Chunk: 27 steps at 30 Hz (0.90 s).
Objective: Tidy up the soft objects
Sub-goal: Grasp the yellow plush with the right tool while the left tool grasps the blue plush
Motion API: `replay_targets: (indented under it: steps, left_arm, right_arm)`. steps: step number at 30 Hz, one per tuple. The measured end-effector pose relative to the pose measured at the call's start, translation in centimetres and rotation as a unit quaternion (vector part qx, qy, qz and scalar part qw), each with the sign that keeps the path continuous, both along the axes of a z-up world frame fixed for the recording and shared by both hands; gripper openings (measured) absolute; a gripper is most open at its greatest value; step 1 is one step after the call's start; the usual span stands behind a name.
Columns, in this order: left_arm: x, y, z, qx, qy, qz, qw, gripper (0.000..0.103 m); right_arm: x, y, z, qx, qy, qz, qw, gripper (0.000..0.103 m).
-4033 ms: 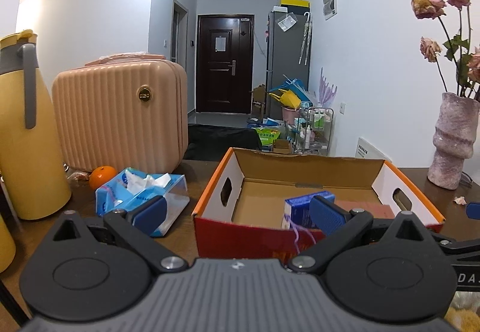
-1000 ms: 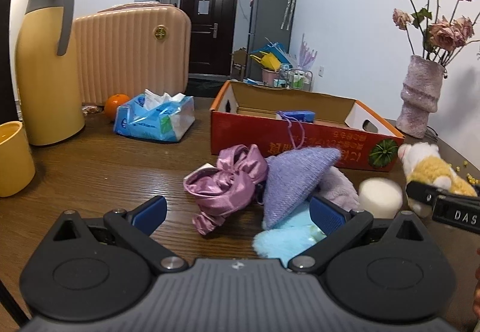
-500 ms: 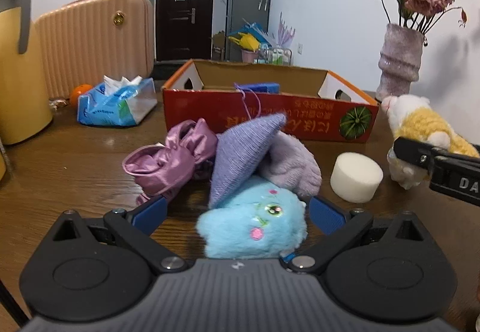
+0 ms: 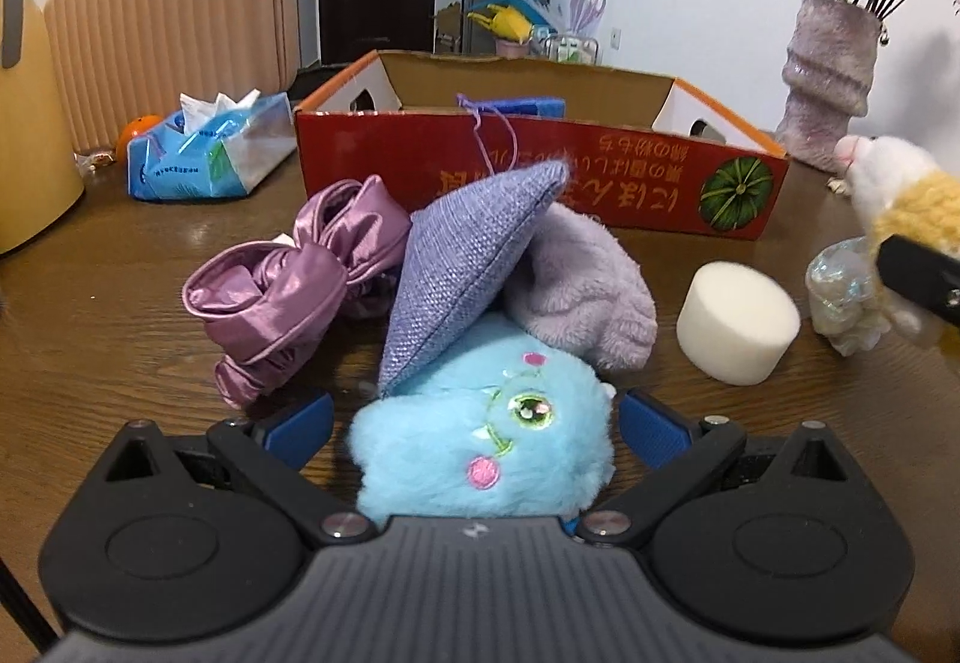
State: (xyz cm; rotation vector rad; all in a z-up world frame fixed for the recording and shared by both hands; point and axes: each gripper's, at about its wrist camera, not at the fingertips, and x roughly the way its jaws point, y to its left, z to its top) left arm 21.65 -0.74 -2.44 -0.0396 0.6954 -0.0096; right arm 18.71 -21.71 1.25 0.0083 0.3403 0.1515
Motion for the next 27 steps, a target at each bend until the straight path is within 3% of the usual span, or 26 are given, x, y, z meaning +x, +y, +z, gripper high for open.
replay_targets:
  steps: [7,14,27]
  left_arm:
    - [1.0,-0.3,-0.7,0.006,0.018,-0.003,0.9998,0.103]
    - [0.9,-0.2,-0.7,0.006,0.016,-0.005,0.9998,0.082]
    - [-0.7,0.0,-0.1,-0.002,-0.001,-0.016,0.9999,0.075]
  right_arm:
    - [0.0,0.2,0.0,-0.002,0.001,0.009,1.000,0.080]
    - [0.1,0.3,-0.1,-0.004,0.002,0.010,1.000,0.080]
    - [0.1,0.4,-0.1,-0.005,0.001,0.011,1.000,0.080]
